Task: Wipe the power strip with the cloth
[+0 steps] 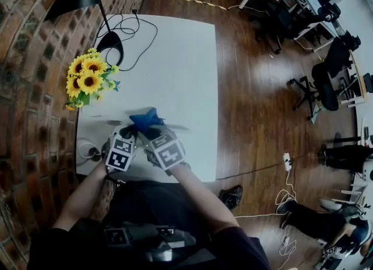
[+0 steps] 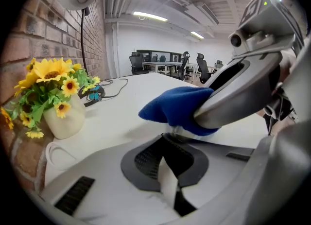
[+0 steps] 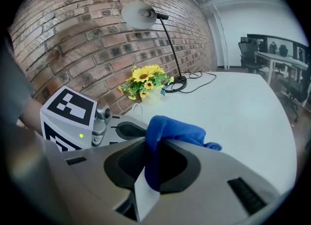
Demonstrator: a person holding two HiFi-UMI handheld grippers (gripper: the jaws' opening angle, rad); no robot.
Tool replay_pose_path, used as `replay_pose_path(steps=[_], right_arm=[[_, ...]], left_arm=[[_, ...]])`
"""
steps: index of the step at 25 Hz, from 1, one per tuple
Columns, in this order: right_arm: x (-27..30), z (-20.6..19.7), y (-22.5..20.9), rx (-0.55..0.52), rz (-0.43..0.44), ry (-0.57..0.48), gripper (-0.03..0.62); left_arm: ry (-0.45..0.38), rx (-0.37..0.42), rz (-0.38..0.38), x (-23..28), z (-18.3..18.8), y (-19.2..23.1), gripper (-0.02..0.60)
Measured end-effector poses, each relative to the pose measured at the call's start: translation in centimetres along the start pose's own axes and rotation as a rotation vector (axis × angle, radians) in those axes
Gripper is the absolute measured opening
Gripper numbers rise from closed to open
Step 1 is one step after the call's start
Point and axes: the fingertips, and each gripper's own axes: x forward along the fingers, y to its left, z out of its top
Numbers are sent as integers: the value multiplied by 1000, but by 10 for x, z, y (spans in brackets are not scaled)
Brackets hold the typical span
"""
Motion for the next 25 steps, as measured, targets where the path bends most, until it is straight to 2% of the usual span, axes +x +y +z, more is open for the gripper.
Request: replay_pose_path(steps=[8, 25], right_arm=[[-21, -13, -18, -3, -61, -17, 61], [-62, -37, -60, 88, -141, -15, 61]], left_arm=[[3, 18, 15, 0, -1, 0, 5], [55, 44, 19, 1, 0, -5, 5]])
